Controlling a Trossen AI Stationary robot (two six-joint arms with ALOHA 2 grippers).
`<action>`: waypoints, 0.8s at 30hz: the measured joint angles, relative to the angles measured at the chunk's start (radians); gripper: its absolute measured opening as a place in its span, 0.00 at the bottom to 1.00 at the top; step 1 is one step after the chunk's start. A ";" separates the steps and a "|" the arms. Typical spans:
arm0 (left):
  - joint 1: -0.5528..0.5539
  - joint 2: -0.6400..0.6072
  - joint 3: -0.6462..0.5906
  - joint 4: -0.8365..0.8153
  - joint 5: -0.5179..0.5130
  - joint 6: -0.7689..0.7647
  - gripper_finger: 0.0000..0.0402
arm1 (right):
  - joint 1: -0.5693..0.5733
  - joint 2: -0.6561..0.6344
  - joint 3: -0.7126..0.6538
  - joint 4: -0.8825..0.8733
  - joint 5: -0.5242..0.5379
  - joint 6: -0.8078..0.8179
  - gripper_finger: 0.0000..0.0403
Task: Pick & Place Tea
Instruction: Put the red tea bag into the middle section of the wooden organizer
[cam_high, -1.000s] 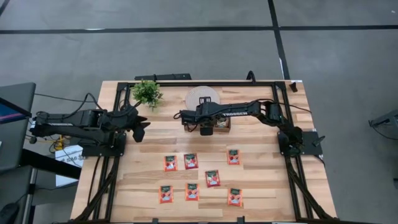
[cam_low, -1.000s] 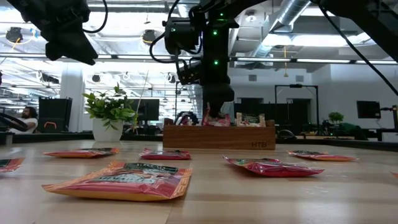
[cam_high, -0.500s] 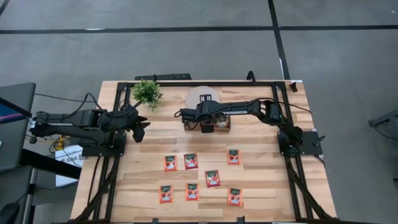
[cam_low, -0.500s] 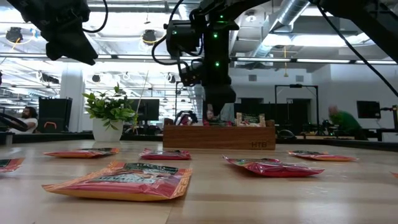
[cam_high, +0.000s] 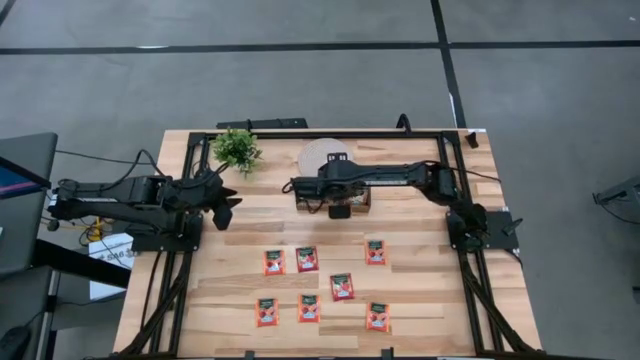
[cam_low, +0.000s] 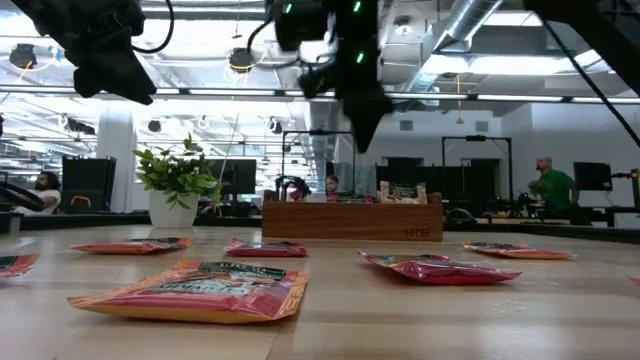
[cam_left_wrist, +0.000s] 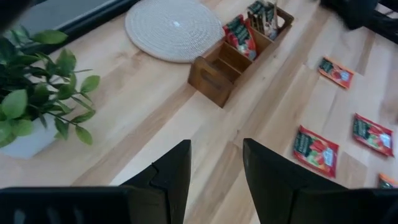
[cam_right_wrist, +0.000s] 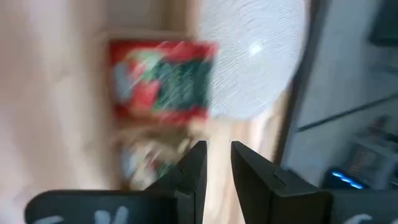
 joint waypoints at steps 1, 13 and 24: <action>0.000 0.000 0.000 0.000 0.009 0.000 0.34 | 0.005 -0.019 0.001 -0.002 -0.049 0.000 0.17; 0.000 0.041 0.000 0.001 0.087 -0.028 0.34 | 0.128 -0.315 -0.282 0.191 -0.642 0.031 0.17; 0.000 0.113 0.000 0.007 0.085 -0.027 0.34 | 0.310 -0.318 -0.540 0.485 -0.629 0.096 0.17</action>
